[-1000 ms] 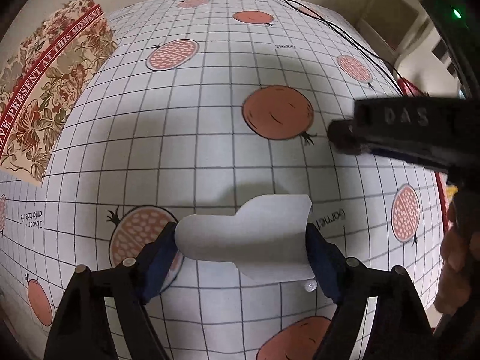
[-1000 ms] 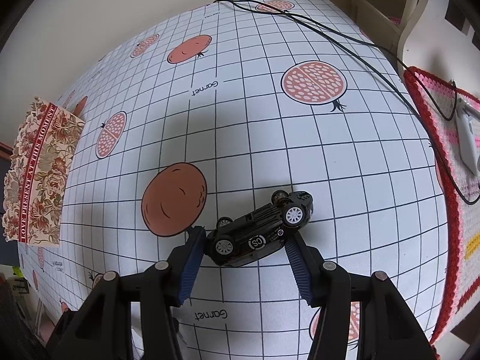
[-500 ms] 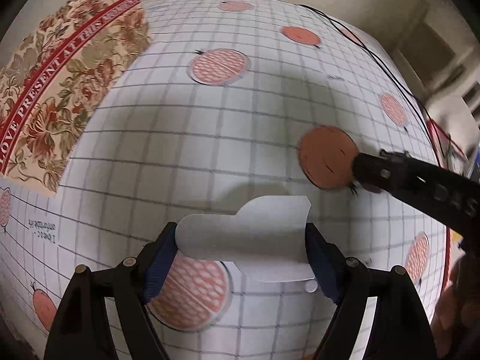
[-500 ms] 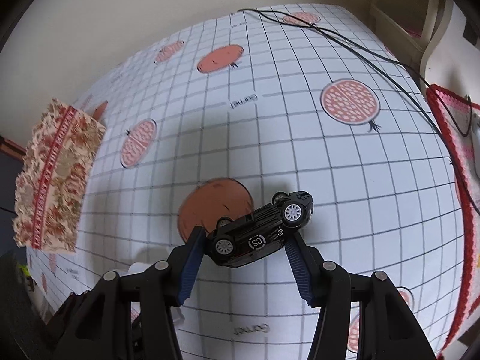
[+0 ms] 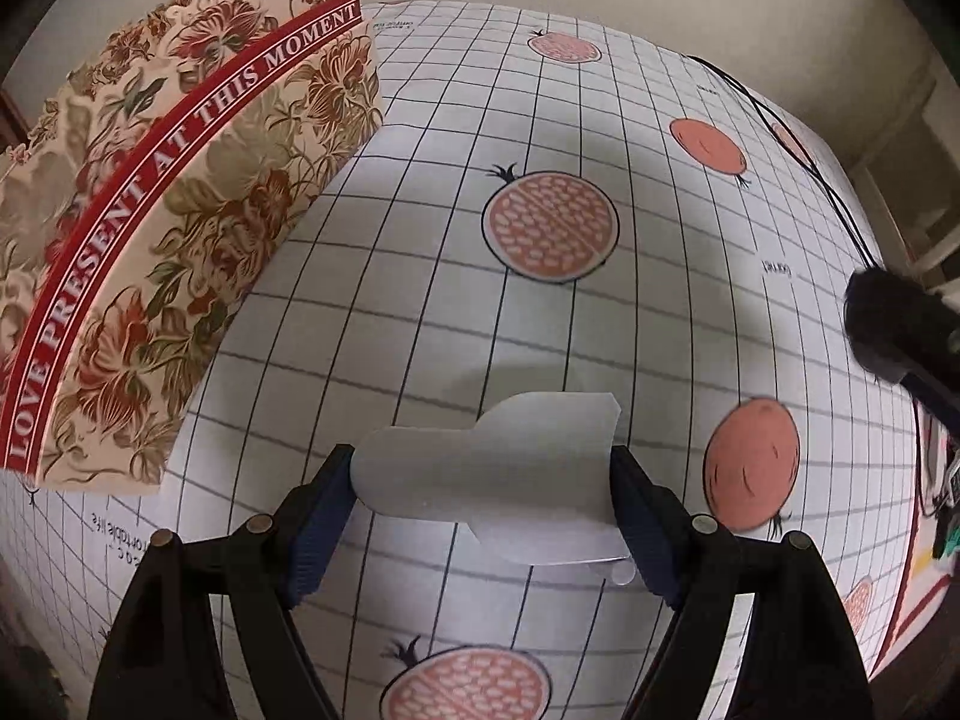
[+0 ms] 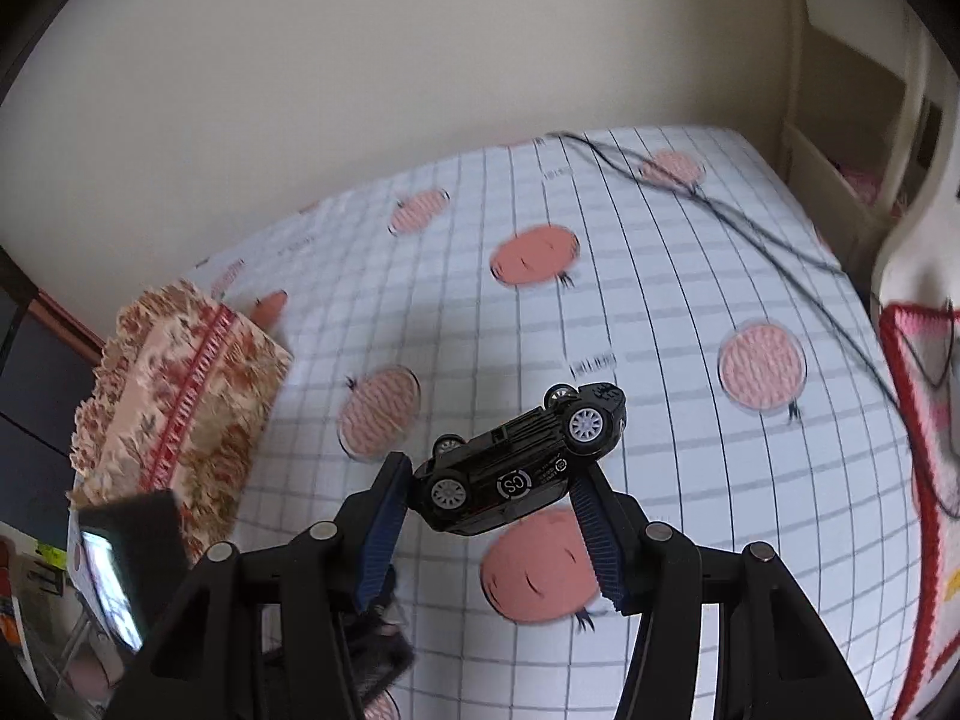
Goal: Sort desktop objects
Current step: 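Carry the white foam piece with the left gripper while the right carries the toy car over the box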
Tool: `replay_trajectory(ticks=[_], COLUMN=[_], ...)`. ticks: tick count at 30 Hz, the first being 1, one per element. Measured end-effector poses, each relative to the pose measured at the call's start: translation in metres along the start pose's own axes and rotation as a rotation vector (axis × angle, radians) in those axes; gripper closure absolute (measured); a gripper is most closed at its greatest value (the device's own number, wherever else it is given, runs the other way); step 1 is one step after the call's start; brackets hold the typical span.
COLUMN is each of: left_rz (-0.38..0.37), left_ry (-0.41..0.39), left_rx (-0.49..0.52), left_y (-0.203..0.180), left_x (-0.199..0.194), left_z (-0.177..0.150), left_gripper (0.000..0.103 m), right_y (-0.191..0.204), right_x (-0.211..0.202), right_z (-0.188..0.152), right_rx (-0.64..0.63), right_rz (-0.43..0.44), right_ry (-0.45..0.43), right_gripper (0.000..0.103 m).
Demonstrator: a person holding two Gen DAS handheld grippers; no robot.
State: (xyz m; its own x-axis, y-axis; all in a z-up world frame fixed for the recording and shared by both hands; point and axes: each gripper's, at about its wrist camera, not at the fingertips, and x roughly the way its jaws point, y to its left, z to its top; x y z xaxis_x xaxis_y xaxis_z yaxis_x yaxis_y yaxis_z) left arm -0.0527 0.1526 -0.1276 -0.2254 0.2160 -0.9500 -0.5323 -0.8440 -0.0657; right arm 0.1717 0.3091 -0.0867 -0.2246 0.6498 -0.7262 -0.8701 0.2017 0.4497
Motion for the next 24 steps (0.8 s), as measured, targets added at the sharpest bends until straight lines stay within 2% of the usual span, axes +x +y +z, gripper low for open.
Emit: replay_trajectory(ticks=[4, 9, 19, 24], left_rz=[-0.047, -0.067, -0.03, -0.071], left_ry=[0.015, -0.002, -0.027, -0.062], left_rx=[-0.053, -0.088, -0.027, -0.029], left_y=[-0.001, -0.001, -0.013, -0.031], left_x=[0.006, 0.008, 0.017, 0.014], left_z=[0.019, 0.024, 0.039, 0.056], left_gripper=[0.02, 0.02, 0.02, 0.02], right_y=[0.006, 0.006, -0.003, 0.01], right_x=[-0.001, 0.005, 0.012, -0.002], right_z=[0.015, 0.026, 0.031, 0.038], right_rx=[0.016, 0.032, 0.118, 0.089], right_rz=[0.031, 0.019, 0.048, 0.03], right_ry=[-0.041, -0.061, -0.064, -0.114], right_gripper=[0.045, 0.045, 0.045, 0.045])
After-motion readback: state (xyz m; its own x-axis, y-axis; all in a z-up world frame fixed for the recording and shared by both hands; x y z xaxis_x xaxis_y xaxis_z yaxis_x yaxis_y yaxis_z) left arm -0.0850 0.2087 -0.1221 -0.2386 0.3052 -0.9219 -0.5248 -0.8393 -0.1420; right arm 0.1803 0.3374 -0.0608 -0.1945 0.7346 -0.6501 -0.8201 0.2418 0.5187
